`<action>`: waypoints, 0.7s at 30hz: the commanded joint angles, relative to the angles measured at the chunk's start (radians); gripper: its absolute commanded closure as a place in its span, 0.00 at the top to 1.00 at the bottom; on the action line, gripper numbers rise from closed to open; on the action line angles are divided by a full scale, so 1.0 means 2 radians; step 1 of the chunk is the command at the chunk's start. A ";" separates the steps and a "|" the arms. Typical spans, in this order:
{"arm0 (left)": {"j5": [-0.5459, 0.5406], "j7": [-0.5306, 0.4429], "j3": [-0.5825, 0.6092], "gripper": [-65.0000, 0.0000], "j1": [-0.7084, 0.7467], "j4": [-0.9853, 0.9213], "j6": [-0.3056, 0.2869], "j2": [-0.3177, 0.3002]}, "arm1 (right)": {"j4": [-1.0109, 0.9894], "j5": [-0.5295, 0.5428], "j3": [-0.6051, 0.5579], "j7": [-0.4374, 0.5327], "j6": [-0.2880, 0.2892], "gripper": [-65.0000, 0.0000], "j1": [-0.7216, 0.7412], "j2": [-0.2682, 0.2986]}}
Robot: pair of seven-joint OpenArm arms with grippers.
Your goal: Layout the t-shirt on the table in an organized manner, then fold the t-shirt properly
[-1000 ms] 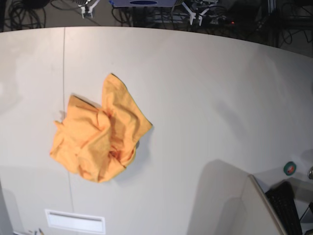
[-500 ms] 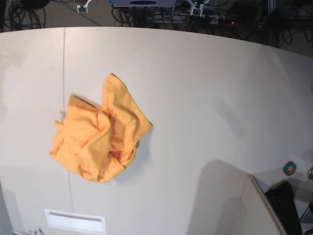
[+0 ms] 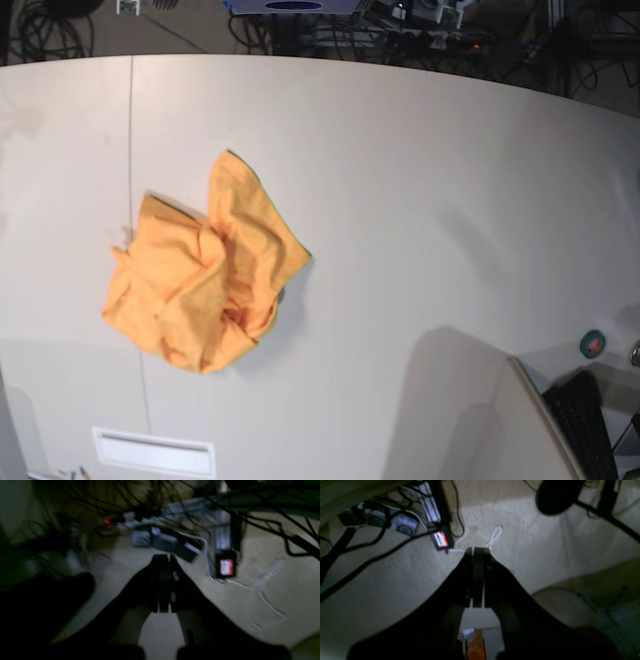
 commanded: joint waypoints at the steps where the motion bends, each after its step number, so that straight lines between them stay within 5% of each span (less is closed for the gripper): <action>1: -0.003 -0.004 -0.001 0.00 0.019 0.022 0.002 -0.010 | 0.028 0.002 0.001 -0.006 0.001 0.00 -0.013 -0.002; 9: -0.004 -0.004 -0.001 0.00 0.088 0.157 0.002 -0.047 | 0.192 0.002 0.001 -0.057 0.001 0.00 -0.060 -0.016; 21: -0.005 0.000 -0.008 0.00 0.112 0.319 0.002 -0.047 | 0.376 0.002 -0.046 -0.146 0.002 0.00 -0.020 -0.013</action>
